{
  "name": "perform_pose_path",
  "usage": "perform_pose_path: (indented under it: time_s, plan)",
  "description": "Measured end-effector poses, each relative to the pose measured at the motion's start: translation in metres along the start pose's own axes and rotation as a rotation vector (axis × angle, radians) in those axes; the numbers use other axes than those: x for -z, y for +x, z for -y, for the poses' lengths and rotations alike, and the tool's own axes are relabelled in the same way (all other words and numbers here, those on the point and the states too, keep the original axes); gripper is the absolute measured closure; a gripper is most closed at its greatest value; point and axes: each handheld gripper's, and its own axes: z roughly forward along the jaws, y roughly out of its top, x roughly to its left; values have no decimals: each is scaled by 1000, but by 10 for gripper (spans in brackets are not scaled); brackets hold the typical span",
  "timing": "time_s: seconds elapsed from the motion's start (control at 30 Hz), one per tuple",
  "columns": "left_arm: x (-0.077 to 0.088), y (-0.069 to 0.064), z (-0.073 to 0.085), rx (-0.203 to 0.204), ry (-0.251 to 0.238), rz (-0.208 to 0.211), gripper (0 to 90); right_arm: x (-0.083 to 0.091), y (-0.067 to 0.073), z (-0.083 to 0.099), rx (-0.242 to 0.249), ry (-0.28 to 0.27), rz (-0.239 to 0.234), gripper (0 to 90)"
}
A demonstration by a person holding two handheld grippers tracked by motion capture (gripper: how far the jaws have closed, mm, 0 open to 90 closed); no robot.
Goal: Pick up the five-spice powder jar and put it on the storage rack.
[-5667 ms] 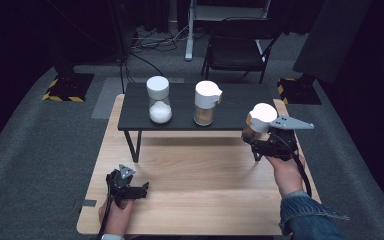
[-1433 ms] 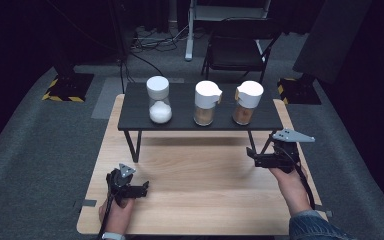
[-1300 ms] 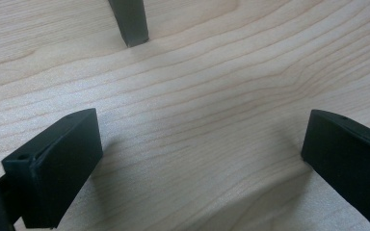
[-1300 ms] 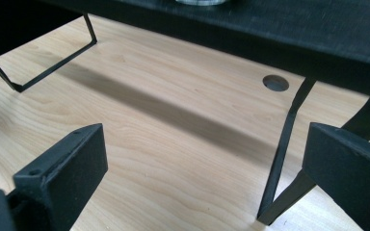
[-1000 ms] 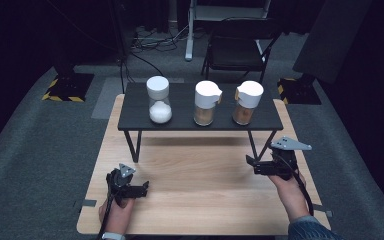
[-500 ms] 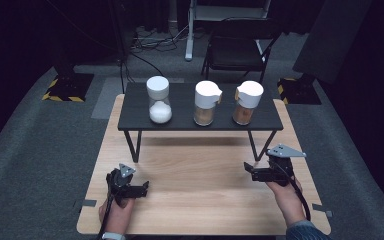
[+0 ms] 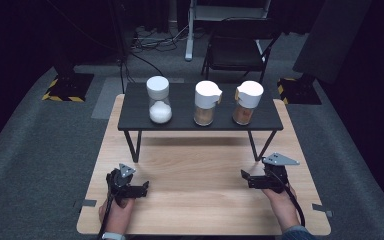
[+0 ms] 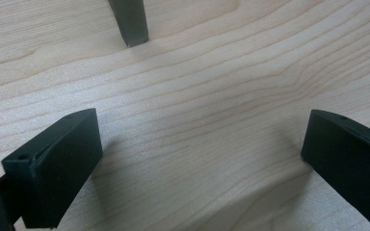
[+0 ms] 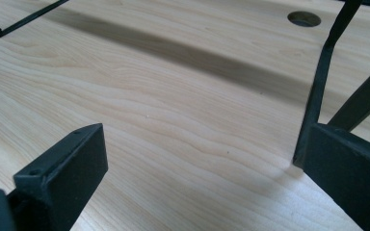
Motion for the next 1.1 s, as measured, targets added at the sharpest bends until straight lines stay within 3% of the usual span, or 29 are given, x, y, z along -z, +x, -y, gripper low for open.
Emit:
perform_pose_path:
  time_s: [1.1]
  plan:
    - [0, 0, 0, 0, 0, 0, 3, -28, 2, 32, -19, 133, 6, 24]
